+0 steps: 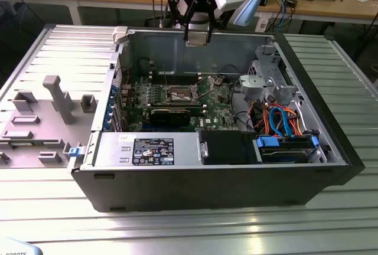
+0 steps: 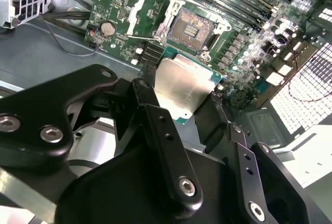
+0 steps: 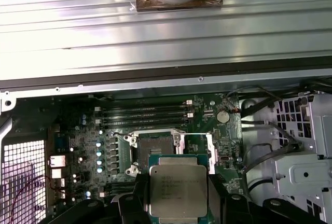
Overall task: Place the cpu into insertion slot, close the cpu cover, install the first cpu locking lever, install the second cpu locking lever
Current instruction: 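Place the cpu into insertion slot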
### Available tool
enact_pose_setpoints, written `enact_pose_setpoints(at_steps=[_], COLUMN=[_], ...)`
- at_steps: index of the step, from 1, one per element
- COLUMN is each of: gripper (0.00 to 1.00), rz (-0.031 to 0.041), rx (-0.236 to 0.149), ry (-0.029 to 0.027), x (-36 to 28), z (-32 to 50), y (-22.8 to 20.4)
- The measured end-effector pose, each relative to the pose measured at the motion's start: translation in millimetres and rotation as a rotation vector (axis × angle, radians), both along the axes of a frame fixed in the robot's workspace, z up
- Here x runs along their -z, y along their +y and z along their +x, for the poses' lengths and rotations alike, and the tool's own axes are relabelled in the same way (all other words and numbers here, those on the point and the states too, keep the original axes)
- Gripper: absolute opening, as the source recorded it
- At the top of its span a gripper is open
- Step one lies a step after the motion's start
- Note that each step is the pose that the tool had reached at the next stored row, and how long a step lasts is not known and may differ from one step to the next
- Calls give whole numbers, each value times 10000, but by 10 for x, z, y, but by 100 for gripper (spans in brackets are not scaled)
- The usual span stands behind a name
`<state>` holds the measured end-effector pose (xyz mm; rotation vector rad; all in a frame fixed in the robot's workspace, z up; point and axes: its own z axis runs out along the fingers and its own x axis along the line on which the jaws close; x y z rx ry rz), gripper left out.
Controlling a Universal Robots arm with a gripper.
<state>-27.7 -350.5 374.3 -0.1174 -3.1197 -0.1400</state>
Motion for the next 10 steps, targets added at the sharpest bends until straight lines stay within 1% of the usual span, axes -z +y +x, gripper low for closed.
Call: enact_pose_setpoints(at_steps=[10], gripper=[54], rz=[0], rx=[207], ry=[4], x=[27], z=[-72], y=[0])
